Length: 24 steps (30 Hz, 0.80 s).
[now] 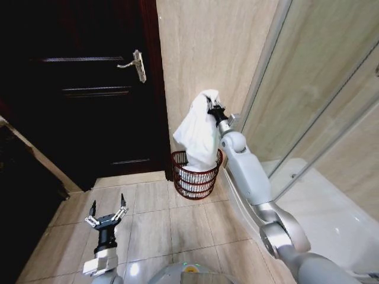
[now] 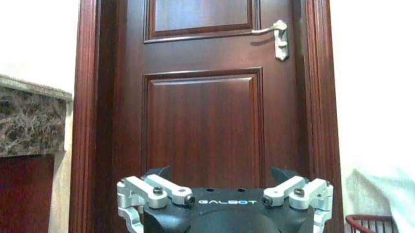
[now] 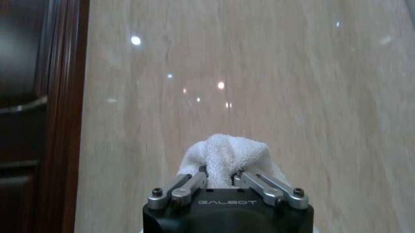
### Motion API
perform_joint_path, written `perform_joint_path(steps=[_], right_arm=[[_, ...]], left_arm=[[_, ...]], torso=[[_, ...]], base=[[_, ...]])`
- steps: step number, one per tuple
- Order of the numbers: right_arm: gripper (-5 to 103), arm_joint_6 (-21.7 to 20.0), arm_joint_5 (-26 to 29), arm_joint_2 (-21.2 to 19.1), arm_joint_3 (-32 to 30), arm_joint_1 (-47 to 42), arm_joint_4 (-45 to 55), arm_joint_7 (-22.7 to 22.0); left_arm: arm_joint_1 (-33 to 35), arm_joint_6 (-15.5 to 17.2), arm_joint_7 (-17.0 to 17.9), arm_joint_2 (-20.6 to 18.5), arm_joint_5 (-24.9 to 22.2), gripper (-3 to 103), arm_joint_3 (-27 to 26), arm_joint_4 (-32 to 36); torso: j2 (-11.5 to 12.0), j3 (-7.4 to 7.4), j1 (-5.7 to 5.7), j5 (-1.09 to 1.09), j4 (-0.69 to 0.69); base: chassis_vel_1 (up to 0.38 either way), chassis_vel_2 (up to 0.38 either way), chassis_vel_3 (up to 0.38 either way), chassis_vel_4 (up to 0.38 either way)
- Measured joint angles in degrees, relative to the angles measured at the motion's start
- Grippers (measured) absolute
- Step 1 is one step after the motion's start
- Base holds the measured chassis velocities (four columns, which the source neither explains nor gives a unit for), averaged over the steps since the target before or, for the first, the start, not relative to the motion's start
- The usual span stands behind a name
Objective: Discard the used towel into the hamper.
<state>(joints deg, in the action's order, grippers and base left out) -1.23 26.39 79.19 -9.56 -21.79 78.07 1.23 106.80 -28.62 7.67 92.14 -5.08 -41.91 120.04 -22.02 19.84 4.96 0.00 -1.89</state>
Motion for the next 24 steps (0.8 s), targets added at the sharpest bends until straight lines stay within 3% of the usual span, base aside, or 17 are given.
perform_joint_path(steps=[14, 17, 22, 24], right_arm=[[12, 4.20, -3.85, 0.26, -2.09, -9.45, -6.63, 3.83], [12, 3.27, -4.48, -0.16, -2.67, -10.60, -7.24, 3.93], [12, -1.59, -6.33, -1.34, -4.30, -13.04, -7.61, 4.56], [12, -5.29, -8.19, -1.55, -5.45, -14.69, -7.45, 4.77]], left_arm=[[0.90, -0.87, 0.28, 0.00, 1.98, 100, 0.27, 1.55], [0.78, -0.77, 0.28, 0.00, 2.34, 100, 0.44, 1.83], [0.66, -0.02, 0.29, 0.00, 2.56, 100, 0.83, 2.59], [0.61, 0.21, 0.30, 0.00, 2.56, 100, 0.87, 2.80]], torso=[[0.00, 0.00, 0.00, -0.01, 0.00], [0.00, 0.00, 0.00, -0.01, 0.00], [0.00, 0.00, 0.00, -0.01, 0.01], [0.00, 0.00, 0.00, -0.01, -0.01]], base=[[0.000, 0.000, 0.000, 0.000], [0.000, 0.000, 0.000, 0.000], [0.000, 0.000, 0.000, 0.000], [0.000, 0.000, 0.000, 0.000]])
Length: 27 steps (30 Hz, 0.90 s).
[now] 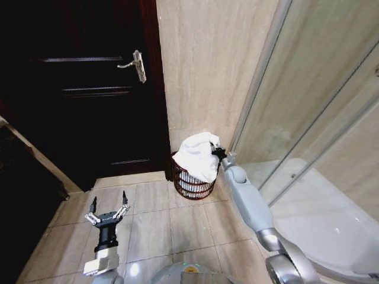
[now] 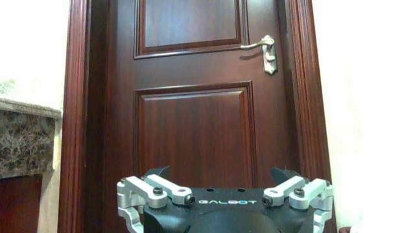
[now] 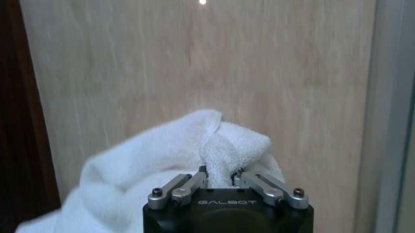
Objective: Discard the used towel into the hamper.
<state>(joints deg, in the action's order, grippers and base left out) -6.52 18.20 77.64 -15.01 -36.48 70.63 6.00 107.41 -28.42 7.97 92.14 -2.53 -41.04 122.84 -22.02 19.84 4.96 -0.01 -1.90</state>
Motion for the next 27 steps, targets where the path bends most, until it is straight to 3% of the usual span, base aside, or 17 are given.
perform_joint_path(steps=[14, 16, 18, 20, 23, 24, 27], right_arm=[[9, -10.78, -3.61, 0.37, -2.64, -6.37, 3.93, 2.06], [18, -12.47, -3.61, 0.55, -3.51, -6.95, 4.85, 1.63], [18, -12.72, -3.52, 0.54, -3.76, -7.09, 5.30, 1.56], [34, -13.13, -2.31, -0.49, -4.76, -8.15, 9.32, 1.02], [39, -12.81, -1.80, -1.77, -5.29, -9.06, 12.63, 0.00], [50, -12.22, -1.68, -2.83, -5.95, -10.03, 15.46, -1.31], [56, -11.94, -1.47, -3.65, -6.39, -10.64, 17.27, -2.13]], left_arm=[[0.57, -1.18, 0.36, 0.00, -1.89, 100, -1.52, -0.88], [0.02, -1.11, 0.26, 0.00, -1.73, 100, -1.48, -1.17], [-0.13, -1.01, 0.21, 0.00, -1.64, 100, -1.44, -1.19], [-0.59, 0.01, -0.15, 0.00, -1.40, 100, -1.03, -0.88], [-0.85, 0.91, -0.26, 0.00, -1.52, 100, -0.71, -0.42], [-1.12, 1.53, -0.30, 0.00, -1.63, 100, -0.48, -0.31], [-1.35, 2.07, -0.36, 0.00, -1.72, 100, -0.27, -0.25]], torso=[[-0.01, -0.01, -0.01, 0.01, 0.00], [0.00, 0.00, 0.00, 0.01, 0.02], [0.00, 0.01, 0.00, 0.00, 0.02], [0.00, 0.01, 0.00, 0.01, 0.00], [0.00, 0.01, 0.00, -0.01, 0.00], [0.00, 0.01, 0.00, 0.00, 0.01], [0.00, 0.01, 0.00, -0.01, 0.01]], base=[[0.000, 0.000, 0.000, 0.000], [0.000, 0.000, 0.000, 0.000], [0.000, 0.000, 0.000, 0.000], [0.000, 0.000, 0.000, 0.000], [0.000, 0.000, 0.000, 0.000], [0.000, 0.000, 0.000, 0.000], [0.000, 0.000, 0.000, 0.000]])
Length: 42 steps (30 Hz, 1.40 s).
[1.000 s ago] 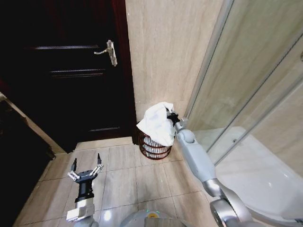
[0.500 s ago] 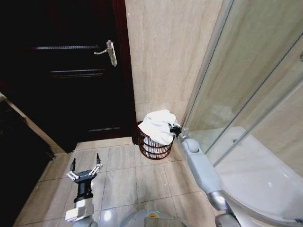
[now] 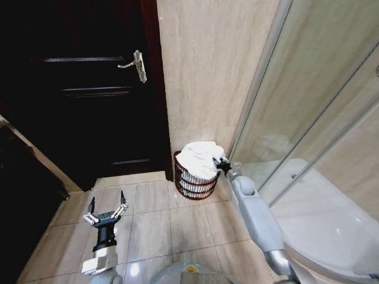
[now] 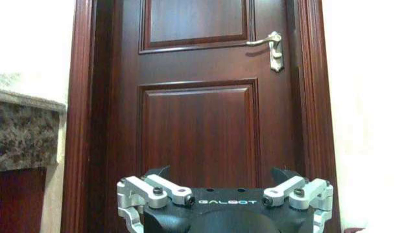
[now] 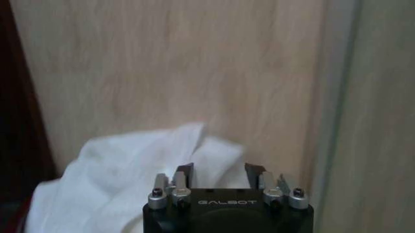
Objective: Discard the used towel into the hamper.
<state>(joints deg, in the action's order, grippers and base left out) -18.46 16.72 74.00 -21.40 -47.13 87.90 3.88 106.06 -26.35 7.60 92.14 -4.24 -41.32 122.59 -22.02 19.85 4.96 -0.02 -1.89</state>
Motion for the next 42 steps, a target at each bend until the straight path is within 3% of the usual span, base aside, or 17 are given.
perform_joint_path(steps=[2, 5, 9, 11, 12, 19, 24, 31, 36, 42], right_arm=[[67, 0.07, 0.92, -2.64, -1.19, -1.76, 5.16, -1.40], [73, -0.12, 2.15, -4.55, -2.00, -3.00, 8.72, -2.63], [93, -0.44, 6.86, -8.19, -3.40, -6.28, 17.22, -6.40], [93, -0.28, 7.31, -8.56, -3.55, -6.86, 18.38, -6.63], [99, 0.74, 8.46, -9.46, -3.83, -8.61, 21.53, -7.36], [100, 2.22, 8.85, -9.84, -5.17, -15.47, 29.99, -9.74], [100, 4.71, 3.43, -7.03, -6.46, -25.14, 34.83, -11.48], [100, 9.02, -7.66, 1.26, -7.87, -37.28, 38.19, -11.79], [100, 10.68, -13.24, 4.09, -7.98, -38.83, 38.05, -12.47], [100, 10.96, -14.12, 5.46, -7.36, -39.01, 37.75, -13.01]], left_arm=[[-0.53, 1.29, -0.55, 0.00, -0.08, 100, 0.67, 0.13], [-1.00, 2.51, -0.97, 0.00, -0.08, 100, 1.40, 0.36], [-2.67, 5.69, -0.78, 0.00, -0.01, 100, 4.22, 0.67], [-2.85, 5.91, -0.74, 0.00, 0.02, 100, 4.47, 0.66], [-3.29, 6.49, -0.70, 0.00, 0.09, 100, 5.21, 0.46], [-3.71, 7.10, -0.76, 0.00, 0.13, 100, 6.46, -0.61], [-4.18, 7.86, -1.07, -0.01, 0.12, 100, 7.07, -1.09], [-4.76, 9.65, -1.30, -0.01, 0.11, 100, 8.56, -0.86], [-4.81, 10.59, -1.39, -0.01, 0.19, 100, 9.37, -0.05], [-5.00, 10.97, -1.29, -0.01, 0.67, 100, 9.86, 0.19]], torso=[[0.00, 0.00, 0.00, 0.01, 0.01], [0.00, -0.01, 0.00, 0.00, 0.00], [0.00, -0.01, 0.00, 0.01, 0.00], [0.00, -0.01, 0.00, 0.01, 0.00], [0.00, -0.01, 0.00, 0.02, 0.00], [0.00, -0.01, 0.00, 0.02, -0.01], [0.00, -0.01, 0.00, 0.01, 0.01], [-0.01, -0.01, 0.00, 0.03, 0.01], [0.00, -0.01, 0.00, 0.03, -0.01], [0.00, -0.01, 0.00, 0.02, 0.00]], base=[[0.000, 0.000, 0.000, 0.000], [0.000, 0.000, 0.000, 0.000], [0.000, 0.000, 0.000, 0.000], [0.000, 0.000, 0.000, 0.000], [0.000, 0.000, 0.000, 0.000], [0.000, 0.000, 0.000, 0.000], [0.000, 0.000, 0.000, 0.000], [0.000, 0.000, 0.000, 0.000], [0.000, 0.000, 0.000, 0.000], [0.000, 0.000, 0.000, 0.000]])
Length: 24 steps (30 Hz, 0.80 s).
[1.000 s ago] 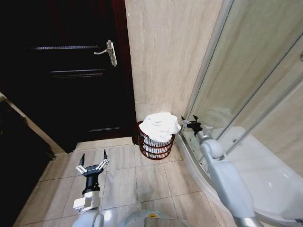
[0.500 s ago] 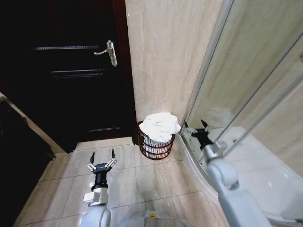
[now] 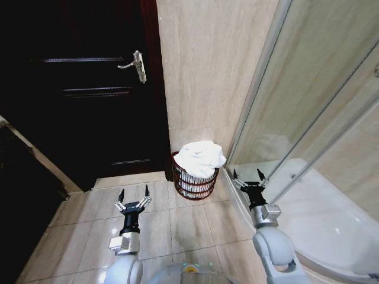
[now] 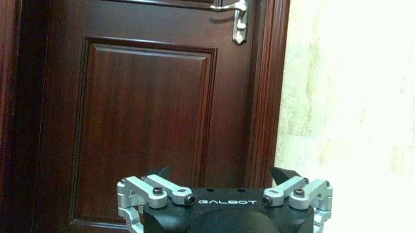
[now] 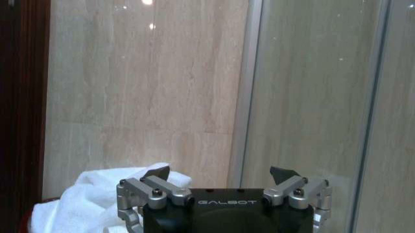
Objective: Discard the used towel into the hamper.
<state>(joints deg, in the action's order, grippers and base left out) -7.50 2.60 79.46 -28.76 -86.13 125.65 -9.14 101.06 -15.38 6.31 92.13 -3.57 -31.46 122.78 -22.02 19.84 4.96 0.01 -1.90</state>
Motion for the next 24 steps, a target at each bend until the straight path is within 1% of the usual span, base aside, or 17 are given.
perform_joint_path(steps=[12, 24], right_arm=[[100, -0.25, -2.08, 2.04, 1.22, -0.50, -1.07, 0.11], [100, -0.24, -2.75, 2.80, 0.97, -1.15, -0.91, 0.01]], left_arm=[[0.39, 0.47, 0.07, 0.00, 0.69, 100, 0.55, 1.01], [0.36, 1.07, 0.08, 0.00, 1.48, 100, 1.92, 1.23]], torso=[[0.00, 0.01, 0.00, -0.01, 0.01], [0.00, 0.01, 0.00, 0.00, 0.01]], base=[[0.000, 0.000, 0.000, 0.000], [0.075, 0.074, -0.066, -0.069]])
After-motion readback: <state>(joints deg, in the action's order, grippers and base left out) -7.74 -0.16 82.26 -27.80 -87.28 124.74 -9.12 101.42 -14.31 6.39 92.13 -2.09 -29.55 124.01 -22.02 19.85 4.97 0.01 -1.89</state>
